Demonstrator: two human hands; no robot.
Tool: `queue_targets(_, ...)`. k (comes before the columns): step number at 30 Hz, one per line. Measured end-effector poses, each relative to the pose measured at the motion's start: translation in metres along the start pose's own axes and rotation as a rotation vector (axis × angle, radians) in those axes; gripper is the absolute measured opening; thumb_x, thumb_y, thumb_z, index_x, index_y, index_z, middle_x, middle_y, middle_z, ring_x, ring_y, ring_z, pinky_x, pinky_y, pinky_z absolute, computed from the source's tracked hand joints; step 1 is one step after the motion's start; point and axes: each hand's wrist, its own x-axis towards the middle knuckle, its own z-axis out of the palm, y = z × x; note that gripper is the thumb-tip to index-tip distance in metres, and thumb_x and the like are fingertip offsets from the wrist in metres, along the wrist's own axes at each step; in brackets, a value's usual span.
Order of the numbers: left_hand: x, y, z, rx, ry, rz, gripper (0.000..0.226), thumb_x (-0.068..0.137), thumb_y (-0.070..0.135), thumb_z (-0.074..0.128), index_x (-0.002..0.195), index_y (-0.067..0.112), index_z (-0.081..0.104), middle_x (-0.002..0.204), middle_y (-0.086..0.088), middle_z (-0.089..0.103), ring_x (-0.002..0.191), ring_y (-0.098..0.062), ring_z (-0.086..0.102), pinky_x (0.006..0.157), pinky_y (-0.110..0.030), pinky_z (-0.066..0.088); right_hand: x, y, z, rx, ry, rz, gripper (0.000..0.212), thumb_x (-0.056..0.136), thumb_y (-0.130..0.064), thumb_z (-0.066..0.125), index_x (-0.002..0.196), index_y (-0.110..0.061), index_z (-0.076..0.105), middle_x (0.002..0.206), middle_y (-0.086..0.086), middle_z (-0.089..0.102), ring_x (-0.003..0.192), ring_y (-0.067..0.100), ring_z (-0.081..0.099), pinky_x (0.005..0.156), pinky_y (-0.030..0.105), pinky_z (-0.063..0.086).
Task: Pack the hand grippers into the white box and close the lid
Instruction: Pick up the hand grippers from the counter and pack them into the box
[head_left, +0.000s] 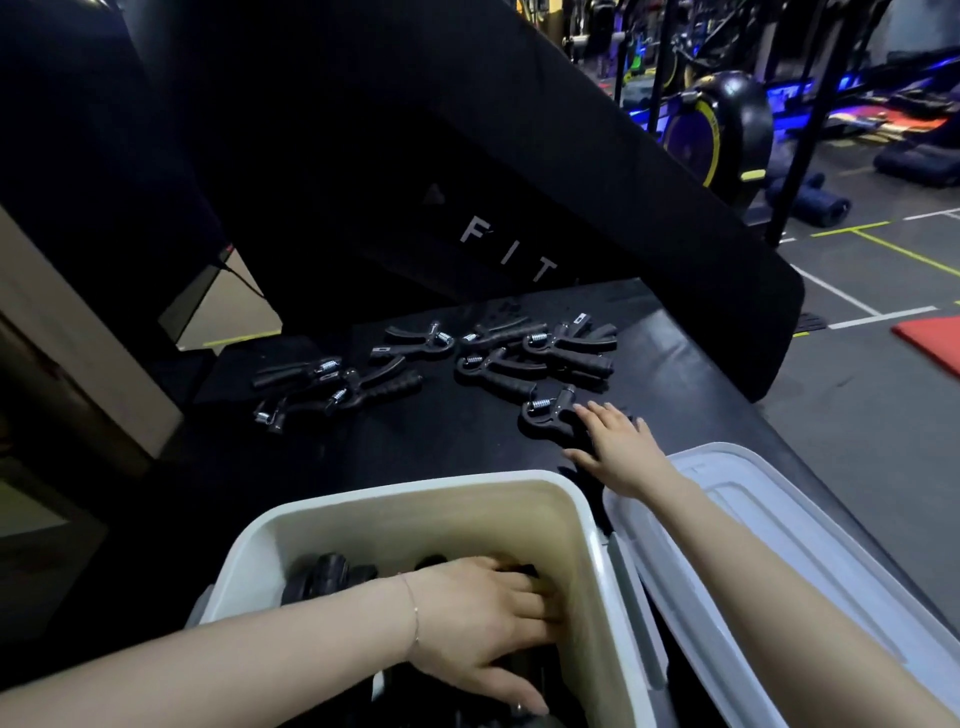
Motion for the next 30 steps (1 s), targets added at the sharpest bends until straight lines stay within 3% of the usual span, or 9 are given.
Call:
queue_targets(5, -0.001, 0.000, 0.003, 0.008, 0.040, -0.001, 0.060, 0.087, 0.060, 0.036, 0.128, 0.019, 0.051, 0.131, 0.003, 0.055, 0.125, -0.019, 0.046, 0.105, -0.038, 0.040, 0.012, 0.008, 0.011, -0.023, 0.026, -0.006, 0.064, 0.094, -0.047, 0.041, 0.148, -0.021, 0.018, 0.158, 0.004, 0.014, 0.146, 0.019, 0.009, 0.114, 0.047, 0.013)
queue_targets(9, -0.003, 0.002, 0.006, 0.079, 0.052, 0.000, 0.060, 0.087, 0.062, 0.031, 0.124, 0.020, 0.052, 0.125, 0.002, 0.057, 0.119, -0.019, 0.048, 0.103, -0.037, 0.037, 0.019, 0.007, 0.004, -0.005, 0.036, -0.045, 0.062, 0.091, -0.043, 0.050, 0.144, -0.019, 0.027, 0.149, 0.007, 0.032, 0.140, 0.022, 0.023, 0.111, 0.045, 0.017)
queue_targets(15, -0.014, 0.006, 0.001, 0.202, 0.084, -0.009, 0.043, 0.089, 0.063, 0.029, 0.112, 0.036, 0.053, 0.110, 0.006, 0.049, 0.108, -0.012, 0.044, 0.096, -0.031, 0.043, 0.017, 0.004, 0.006, -0.034, 0.036, -0.032, 0.065, 0.090, -0.041, 0.051, 0.144, -0.015, 0.026, 0.145, 0.011, 0.036, 0.134, 0.030, 0.030, 0.108, 0.046, 0.023)
queue_targets(18, -0.020, 0.009, -0.005, 0.150, 0.085, -0.045, 0.046, 0.090, 0.063, 0.029, 0.113, 0.031, 0.053, 0.116, 0.001, 0.050, 0.112, -0.016, 0.047, 0.094, -0.030, 0.045, 0.010, 0.004, 0.001, -0.012, 0.097, -0.018, 0.065, 0.089, -0.041, 0.053, 0.143, -0.013, 0.028, 0.142, 0.009, 0.040, 0.131, 0.030, 0.034, 0.105, 0.045, 0.026)
queue_targets(23, -0.044, 0.015, -0.018, 0.124, 0.084, -0.100, 0.042, 0.093, 0.062, 0.031, 0.108, 0.029, 0.054, 0.113, 0.005, 0.056, 0.112, -0.013, 0.050, 0.106, -0.032, 0.038, -0.002, 0.003, -0.033, 0.094, 0.239, -0.058, 0.064, 0.088, -0.037, 0.057, 0.140, -0.008, 0.033, 0.141, 0.013, 0.042, 0.128, 0.035, 0.036, 0.104, 0.045, 0.028)
queue_targets(27, -0.059, 0.026, -0.021, 0.180, 0.092, -0.178, 0.039, 0.094, 0.062, 0.028, 0.092, 0.029, 0.049, 0.097, 0.010, 0.059, 0.101, -0.011, 0.056, 0.102, -0.036, 0.043, -0.023, -0.010, -0.067, 0.223, 0.386, -0.124, 0.061, 0.086, -0.028, 0.064, 0.135, -0.003, 0.039, 0.132, 0.018, 0.049, 0.123, 0.038, 0.040, 0.103, 0.045, 0.031)
queue_targets(30, -0.068, 0.033, -0.025, 0.158, 0.064, -0.257, 0.042, 0.094, 0.061, 0.024, 0.092, 0.029, 0.050, 0.093, 0.011, 0.057, 0.104, -0.010, 0.054, 0.108, -0.042, 0.036, -0.043, -0.022, -0.086, 0.314, 0.454, -0.183, 0.061, 0.084, -0.025, 0.067, 0.133, 0.000, 0.041, 0.129, 0.018, 0.052, 0.122, 0.037, 0.041, 0.106, 0.043, 0.032)
